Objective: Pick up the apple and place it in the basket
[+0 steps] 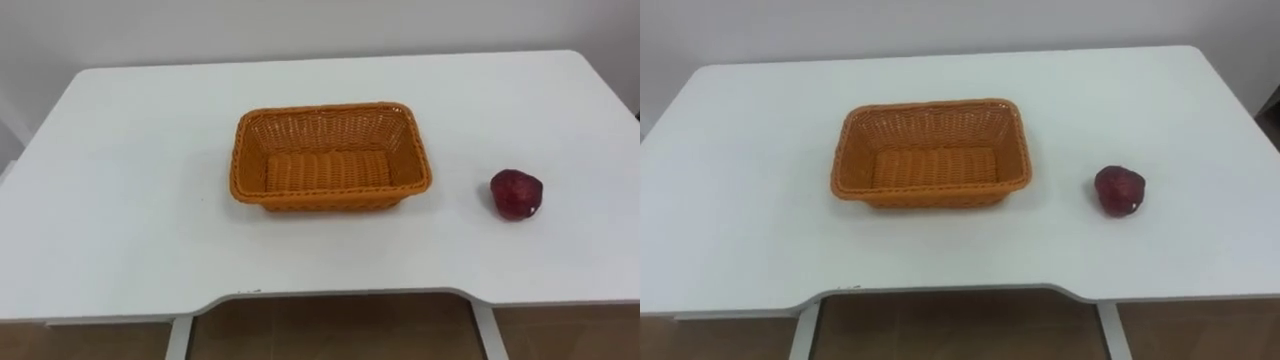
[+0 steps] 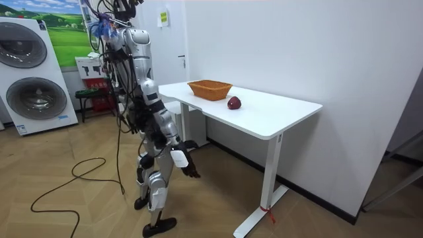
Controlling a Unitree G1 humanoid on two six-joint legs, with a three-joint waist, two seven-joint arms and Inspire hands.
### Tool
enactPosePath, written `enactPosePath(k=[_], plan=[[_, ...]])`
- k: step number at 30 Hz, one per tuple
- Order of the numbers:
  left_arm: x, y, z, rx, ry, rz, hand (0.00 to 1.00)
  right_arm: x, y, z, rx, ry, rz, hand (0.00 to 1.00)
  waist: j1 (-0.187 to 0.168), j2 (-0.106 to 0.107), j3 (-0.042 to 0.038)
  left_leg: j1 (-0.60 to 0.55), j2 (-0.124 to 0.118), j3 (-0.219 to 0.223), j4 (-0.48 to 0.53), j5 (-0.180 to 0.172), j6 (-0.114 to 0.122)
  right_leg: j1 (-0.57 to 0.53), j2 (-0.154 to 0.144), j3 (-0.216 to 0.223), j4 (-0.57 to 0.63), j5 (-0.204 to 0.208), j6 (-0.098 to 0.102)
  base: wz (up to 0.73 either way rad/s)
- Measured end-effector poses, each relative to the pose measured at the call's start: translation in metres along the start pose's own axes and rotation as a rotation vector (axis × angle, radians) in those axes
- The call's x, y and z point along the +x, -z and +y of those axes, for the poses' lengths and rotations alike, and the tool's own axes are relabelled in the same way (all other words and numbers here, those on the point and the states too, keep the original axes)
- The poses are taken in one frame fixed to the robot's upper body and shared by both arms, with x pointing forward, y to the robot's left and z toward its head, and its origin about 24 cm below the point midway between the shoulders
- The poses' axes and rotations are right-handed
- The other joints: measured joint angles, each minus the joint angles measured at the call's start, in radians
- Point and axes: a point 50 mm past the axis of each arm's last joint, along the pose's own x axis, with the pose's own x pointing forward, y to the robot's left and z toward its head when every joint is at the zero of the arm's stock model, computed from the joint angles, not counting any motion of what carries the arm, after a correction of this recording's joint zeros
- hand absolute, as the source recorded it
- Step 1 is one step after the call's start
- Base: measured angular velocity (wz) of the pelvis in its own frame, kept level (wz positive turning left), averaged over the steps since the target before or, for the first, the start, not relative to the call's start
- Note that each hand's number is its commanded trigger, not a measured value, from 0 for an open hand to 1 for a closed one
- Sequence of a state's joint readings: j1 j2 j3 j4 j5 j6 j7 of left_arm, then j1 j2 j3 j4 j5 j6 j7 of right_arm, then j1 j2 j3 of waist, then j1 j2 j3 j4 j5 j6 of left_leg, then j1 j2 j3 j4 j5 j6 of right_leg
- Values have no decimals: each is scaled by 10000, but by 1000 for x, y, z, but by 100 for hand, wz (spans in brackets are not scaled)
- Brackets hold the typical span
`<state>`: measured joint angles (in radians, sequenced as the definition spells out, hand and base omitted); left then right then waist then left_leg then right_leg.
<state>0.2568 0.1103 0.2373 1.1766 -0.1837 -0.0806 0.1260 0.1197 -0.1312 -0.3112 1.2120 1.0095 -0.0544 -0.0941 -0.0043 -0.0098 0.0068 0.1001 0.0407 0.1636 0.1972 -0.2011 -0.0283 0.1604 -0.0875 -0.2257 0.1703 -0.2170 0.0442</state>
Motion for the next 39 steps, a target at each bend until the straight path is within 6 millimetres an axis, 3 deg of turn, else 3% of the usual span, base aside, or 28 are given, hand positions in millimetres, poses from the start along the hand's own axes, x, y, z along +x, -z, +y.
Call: enactPosePath(k=[6,11,20,25,31,39], plan=[[0,3,5,-132,-154,76,0,-1,-26,15,3985,64,-649,0,-188,26,2,15,-1,21,-2,0,0,-27,10,38,10,0,0,-1],[-1,7,8,-115,-250,221,0,-5,-47,25,5510,260,-1119,0,-205,-10,-12,43,-9,12,0,0,1,-26,2,37,9,0,0,0],[0,-1,18,-22,-583,-111,0,-32,-124,61,7361,-121,-3018,0,-338,-56,-16,-111,-15,4,14,2,2,-185,0,42,34,-3,5,0],[0,-8,18,548,-555,-475,0,-55,-156,73,6801,-18,-4682,0,-351,-76,-19,-211,-17,1,7,2,2,-261,0,42,20,-3,6,0],[1,-16,13,734,-365,-746,0,-98,-190,99,5372,-189,-7470,0,-190,-161,3,-411,-17,44,-28,4,5,-612,-5,160,160,-3,7,-4],[1,-13,13,1147,-133,-707,0,-137,-212,133,2820,-605,-10902,0,-66,-157,-4,-450,-4,139,-21,5,6,-727,-2,260,249,0,9,-4]])
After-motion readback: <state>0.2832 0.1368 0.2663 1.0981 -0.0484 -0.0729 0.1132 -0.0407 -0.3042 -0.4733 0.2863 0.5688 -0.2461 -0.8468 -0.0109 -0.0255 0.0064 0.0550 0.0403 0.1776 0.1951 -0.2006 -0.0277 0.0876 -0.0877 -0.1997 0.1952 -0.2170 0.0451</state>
